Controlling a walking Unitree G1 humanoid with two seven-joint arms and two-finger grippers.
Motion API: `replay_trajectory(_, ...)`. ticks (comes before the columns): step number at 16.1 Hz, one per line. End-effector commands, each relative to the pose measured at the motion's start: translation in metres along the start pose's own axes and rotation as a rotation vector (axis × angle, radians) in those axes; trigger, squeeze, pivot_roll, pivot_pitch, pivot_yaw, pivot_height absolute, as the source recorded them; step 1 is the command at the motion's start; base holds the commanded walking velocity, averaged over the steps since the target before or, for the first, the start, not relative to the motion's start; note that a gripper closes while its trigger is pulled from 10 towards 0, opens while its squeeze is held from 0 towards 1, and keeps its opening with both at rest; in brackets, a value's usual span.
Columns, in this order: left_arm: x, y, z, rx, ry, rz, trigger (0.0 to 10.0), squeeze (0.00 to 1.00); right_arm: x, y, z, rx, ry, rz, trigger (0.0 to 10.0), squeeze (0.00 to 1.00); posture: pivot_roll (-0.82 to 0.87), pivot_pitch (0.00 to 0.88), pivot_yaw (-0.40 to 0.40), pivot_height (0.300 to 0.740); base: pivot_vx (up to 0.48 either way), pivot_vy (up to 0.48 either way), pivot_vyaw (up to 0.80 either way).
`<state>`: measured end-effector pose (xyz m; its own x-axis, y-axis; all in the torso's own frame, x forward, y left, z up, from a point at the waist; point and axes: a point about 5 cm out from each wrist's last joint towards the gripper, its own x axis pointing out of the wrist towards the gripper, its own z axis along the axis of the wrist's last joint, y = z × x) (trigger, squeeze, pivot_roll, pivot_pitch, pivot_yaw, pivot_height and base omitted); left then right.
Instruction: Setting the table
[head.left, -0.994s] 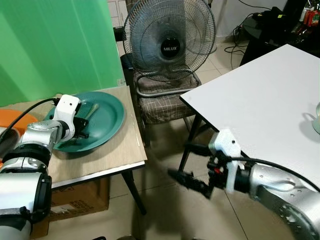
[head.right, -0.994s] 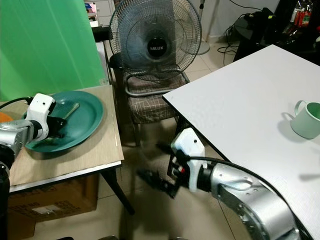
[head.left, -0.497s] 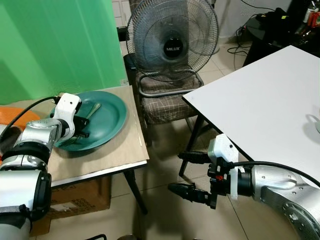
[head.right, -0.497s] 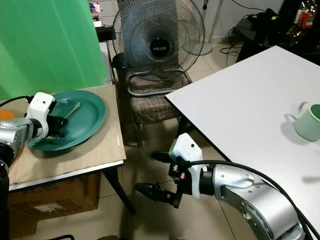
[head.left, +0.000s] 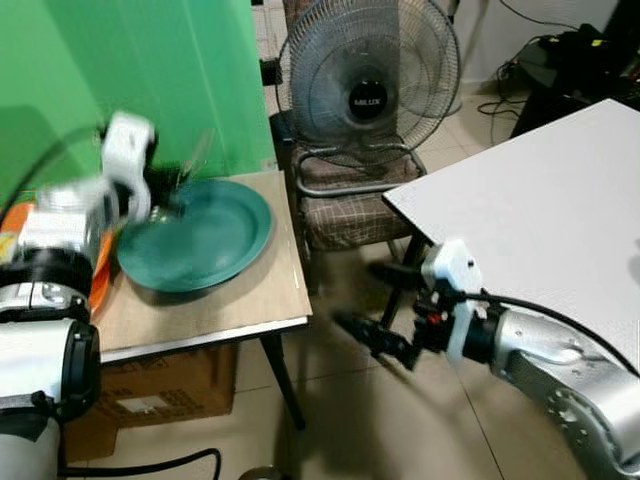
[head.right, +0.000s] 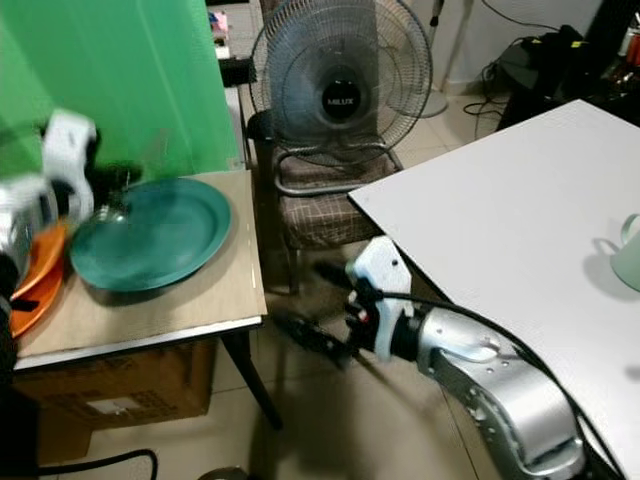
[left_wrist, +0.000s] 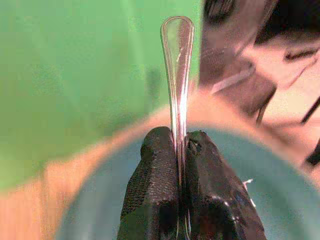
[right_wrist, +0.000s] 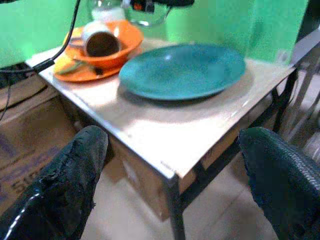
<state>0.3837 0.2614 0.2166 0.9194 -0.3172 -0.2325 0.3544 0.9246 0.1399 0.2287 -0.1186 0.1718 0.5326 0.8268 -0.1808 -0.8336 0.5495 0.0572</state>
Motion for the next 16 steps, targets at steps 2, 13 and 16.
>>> replay_trajectory(2,-0.002,-0.031,0.018,-0.038,-0.151,-0.084,0.0,0.00,0.001,-0.007,0.009,0.021,-0.071,-0.156,10.0,0.00,-0.12,0.000,0.111,0.740,0.000,0.000,0.00)
replay_trajectory(13,-0.042,-0.134,0.005,-0.120,-0.337,0.020,7.0,0.00,-0.011,-0.015,0.017,0.085,-0.204,-0.555,10.0,0.00,-0.10,0.000,0.110,0.740,0.000,0.000,-0.80)
replay_trajectory(16,-0.054,-0.147,-0.009,-0.130,-0.305,0.098,10.0,0.00,-0.014,-0.019,0.012,0.098,-0.190,-0.624,10.0,0.00,-0.07,0.000,0.072,0.740,0.000,0.000,-0.80)
